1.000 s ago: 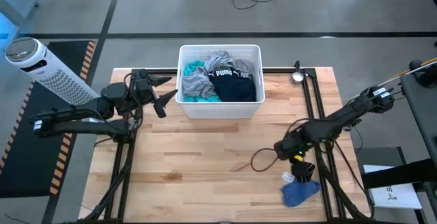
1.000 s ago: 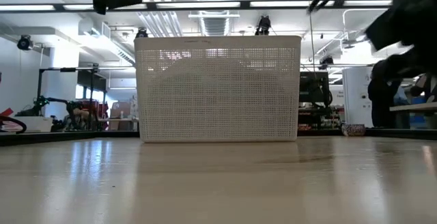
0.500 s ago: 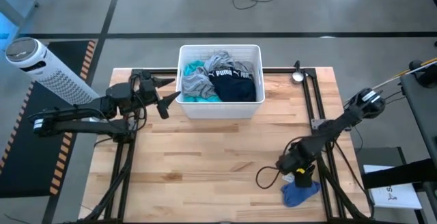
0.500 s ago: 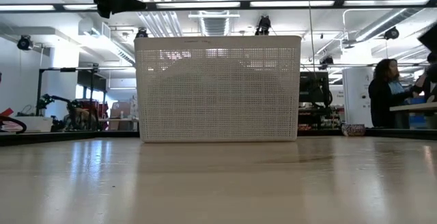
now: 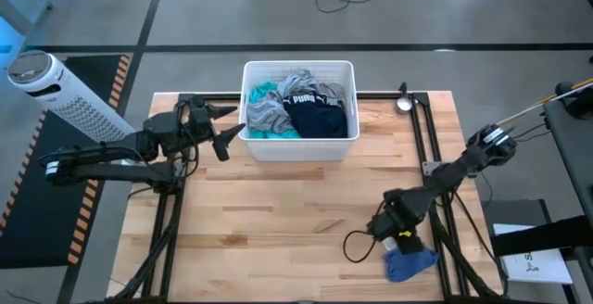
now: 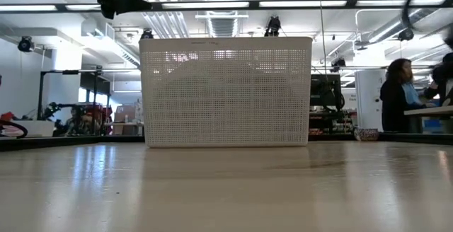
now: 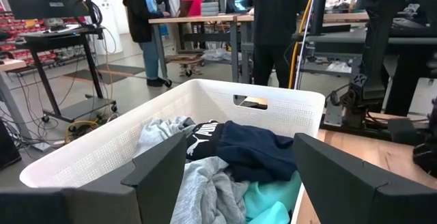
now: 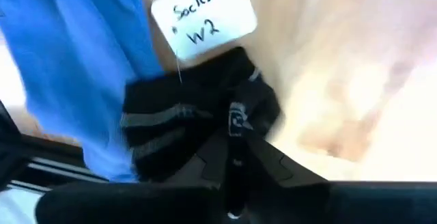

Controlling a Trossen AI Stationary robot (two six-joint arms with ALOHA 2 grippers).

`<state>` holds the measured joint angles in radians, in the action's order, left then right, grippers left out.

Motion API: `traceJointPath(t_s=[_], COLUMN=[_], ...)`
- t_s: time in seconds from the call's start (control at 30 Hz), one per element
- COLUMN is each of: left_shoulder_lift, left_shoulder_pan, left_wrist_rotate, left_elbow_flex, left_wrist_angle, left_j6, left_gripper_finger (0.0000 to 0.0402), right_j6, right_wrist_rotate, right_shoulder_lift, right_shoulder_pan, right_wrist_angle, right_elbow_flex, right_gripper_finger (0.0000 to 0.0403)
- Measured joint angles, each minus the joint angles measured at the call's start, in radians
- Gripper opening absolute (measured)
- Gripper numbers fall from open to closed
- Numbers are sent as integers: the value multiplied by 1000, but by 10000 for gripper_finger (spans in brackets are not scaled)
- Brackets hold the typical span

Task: Sort clothes
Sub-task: Put the black sock into the white laundry bin

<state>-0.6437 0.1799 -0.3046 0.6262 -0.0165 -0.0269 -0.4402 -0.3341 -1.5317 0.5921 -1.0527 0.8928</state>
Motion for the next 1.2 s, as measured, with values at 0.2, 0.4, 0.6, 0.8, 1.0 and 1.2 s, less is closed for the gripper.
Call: traceJointPath(t_s=[0.2,0.4,0.6,0.8,1.0,1.2], left_shoulder_lift=[-1,-3,-4,-5,-5,-5], left_shoulder_pan=[0,0,0,0,0,0], left_wrist_rotate=[0,0,0,0,0,0], left_elbow_flex=[0,0,0,0,0,0], left_wrist_angle=[11,24,24,25,25,25], left_j6=[10,10,10,10,10,10], left_gripper_finger=[259,259,259,259,259,259], right_j6=[82,239,423,675,916,918], right_wrist_rotate=[225,511,795,985,969,740], right_shoulder_lift=[29,41,43,43,39,-7], right_shoulder_pan=[-39,-101,-183,-300,-505,-752], right_wrist_angle=[-179,-273,-272,-146,96,119], right_elbow_flex=[223,478,706,878,984,1026], right_gripper_finger=[3,1,1,0,0,0])
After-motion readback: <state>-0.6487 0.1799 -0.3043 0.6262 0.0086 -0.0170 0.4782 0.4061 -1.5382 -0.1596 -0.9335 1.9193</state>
